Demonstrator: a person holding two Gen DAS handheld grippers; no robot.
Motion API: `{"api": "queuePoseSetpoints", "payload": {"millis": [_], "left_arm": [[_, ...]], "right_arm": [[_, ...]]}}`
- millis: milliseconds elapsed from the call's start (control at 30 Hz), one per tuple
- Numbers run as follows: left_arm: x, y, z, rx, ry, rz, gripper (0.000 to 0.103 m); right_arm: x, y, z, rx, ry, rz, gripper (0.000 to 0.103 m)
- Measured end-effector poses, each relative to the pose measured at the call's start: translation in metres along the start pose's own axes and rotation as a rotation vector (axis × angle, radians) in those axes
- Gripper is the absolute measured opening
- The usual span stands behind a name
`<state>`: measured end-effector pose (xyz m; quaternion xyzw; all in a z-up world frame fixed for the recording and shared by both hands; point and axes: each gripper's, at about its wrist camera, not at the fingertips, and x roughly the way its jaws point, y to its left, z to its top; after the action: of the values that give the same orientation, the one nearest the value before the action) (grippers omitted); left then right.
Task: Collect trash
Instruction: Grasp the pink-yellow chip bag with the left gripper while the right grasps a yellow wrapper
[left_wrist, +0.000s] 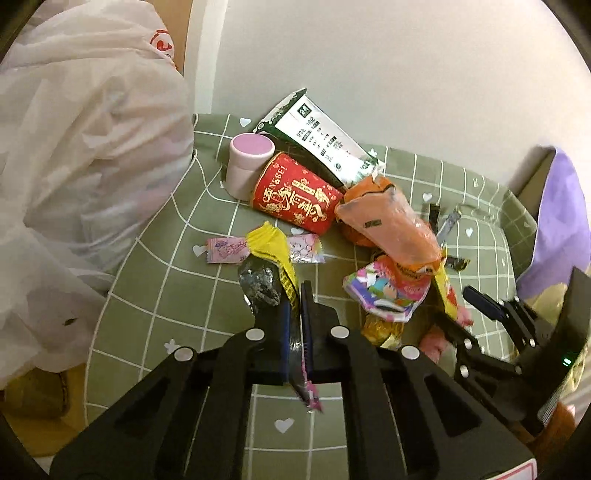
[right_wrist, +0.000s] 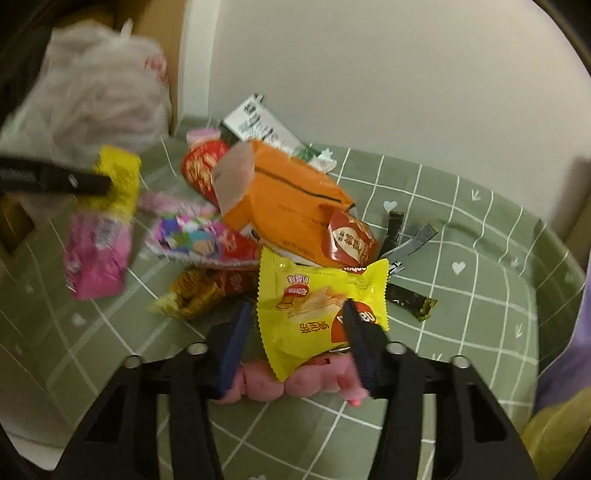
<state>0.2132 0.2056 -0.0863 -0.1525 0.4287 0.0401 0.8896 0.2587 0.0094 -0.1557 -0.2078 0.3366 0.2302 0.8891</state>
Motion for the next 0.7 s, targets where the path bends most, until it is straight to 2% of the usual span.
{"api": "queuePoseSetpoints", "payload": {"millis": [133, 233, 433, 600, 633, 700], "left_arm": [[-0.009, 0.000, 0.000, -0.003, -0.022, -0.030, 0.004], [-0.013, -0.009, 0.001, 0.020, -0.046, -0.059, 0.004], [-0.032, -0.028, 0.008, 0.055, -0.111, -0.137, 0.004], [-0.031, -0.030, 0.010, 0.088, -0.136, -0.138, 0.004], [-0.025, -0.026, 0.009, 0.091, -0.127, -0.133, 0.007], [-0.014, -0.016, 0.006, 0.092, -0.110, -0.129, 0.027]], "right_arm": [[0.003, -0.007, 0.000, 0.036, 0.028, 0.024, 0.018], [-0.012, -0.023, 0.000, 0.100, 0.018, 0.041, 0.009], [-0.059, -0.061, 0.003, 0.293, -0.029, 0.091, 0.006], [-0.094, -0.083, 0.003, 0.353, -0.072, 0.037, 0.006], [-0.099, -0.087, 0.000, 0.363, -0.074, 0.029, 0.006], [-0.106, -0.093, -0.006, 0.386, -0.074, 0.024, 0.006]]}}
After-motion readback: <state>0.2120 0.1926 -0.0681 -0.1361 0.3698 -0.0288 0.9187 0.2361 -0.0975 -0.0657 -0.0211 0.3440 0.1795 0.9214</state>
